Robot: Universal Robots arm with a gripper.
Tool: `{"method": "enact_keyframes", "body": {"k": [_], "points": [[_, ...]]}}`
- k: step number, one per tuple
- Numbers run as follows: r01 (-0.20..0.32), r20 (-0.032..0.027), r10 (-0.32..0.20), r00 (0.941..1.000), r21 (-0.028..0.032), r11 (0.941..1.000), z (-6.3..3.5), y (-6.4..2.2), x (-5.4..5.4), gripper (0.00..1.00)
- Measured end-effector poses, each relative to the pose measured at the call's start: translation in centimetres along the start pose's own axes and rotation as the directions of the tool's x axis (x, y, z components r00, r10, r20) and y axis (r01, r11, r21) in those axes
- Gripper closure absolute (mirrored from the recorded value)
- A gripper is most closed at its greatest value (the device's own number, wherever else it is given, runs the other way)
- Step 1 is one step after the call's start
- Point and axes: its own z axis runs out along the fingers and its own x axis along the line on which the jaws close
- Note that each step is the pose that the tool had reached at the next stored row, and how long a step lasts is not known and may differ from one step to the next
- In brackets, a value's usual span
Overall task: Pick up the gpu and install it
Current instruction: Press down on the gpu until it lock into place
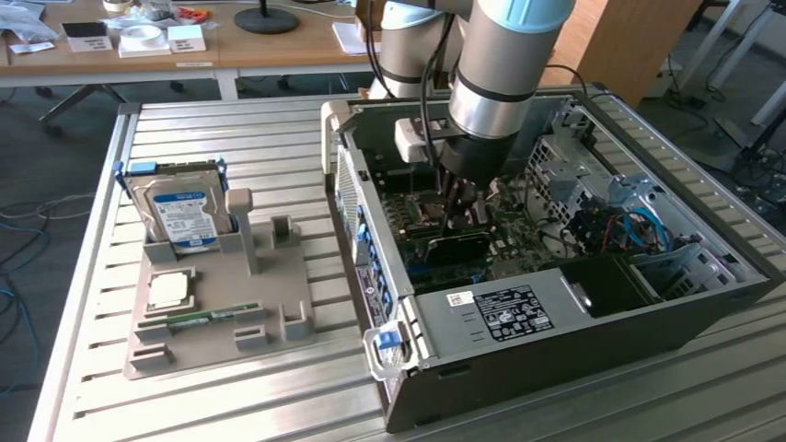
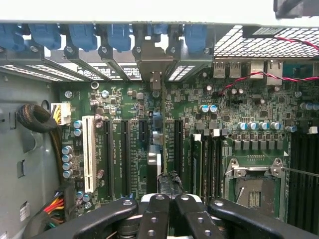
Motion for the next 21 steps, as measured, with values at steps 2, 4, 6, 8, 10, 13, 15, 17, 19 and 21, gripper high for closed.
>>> {"method": "enact_keyframes", "body": {"k": [2,4,6,8,10,13,15,17,19,21], "points": [[0.0,0.0003,0.0,1.0,0.0002,1.0,0.05,0.0,0.0,0.89],[0.0,0.0002,0.0,1.0,0.0001,1.0,0.06,-0.01,-0.04,0.89],[0.0,0.0002,0.0,1.0,0.0001,1.0,0.06,-0.01,-0.05,0.89],[0.0,0.0001,0.0,1.0,0.0001,1.0,0.07,0.0,-0.05,0.89],[0.0,0.0003,0.0,1.0,0.0002,1.0,0.19,0.0,-0.05,0.89],[0.0,0.0,0.0,1.0,0.0001,1.0,0.19,0.0,-0.05,0.89],[0.0,0.0001,0.0,1.0,0.0,1.0,0.2,0.0,-0.05,0.89],[0.0,0.0,0.0,1.0,0.0001,1.0,0.26,0.0,-0.04,0.89],[0.0,-0.0002,0.0,1.0,0.0,1.0,0.27,0.0,-0.04,0.89],[0.0,0.0002,0.0,1.0,0.0001,1.0,0.29,0.01,-0.04,0.89]]}}
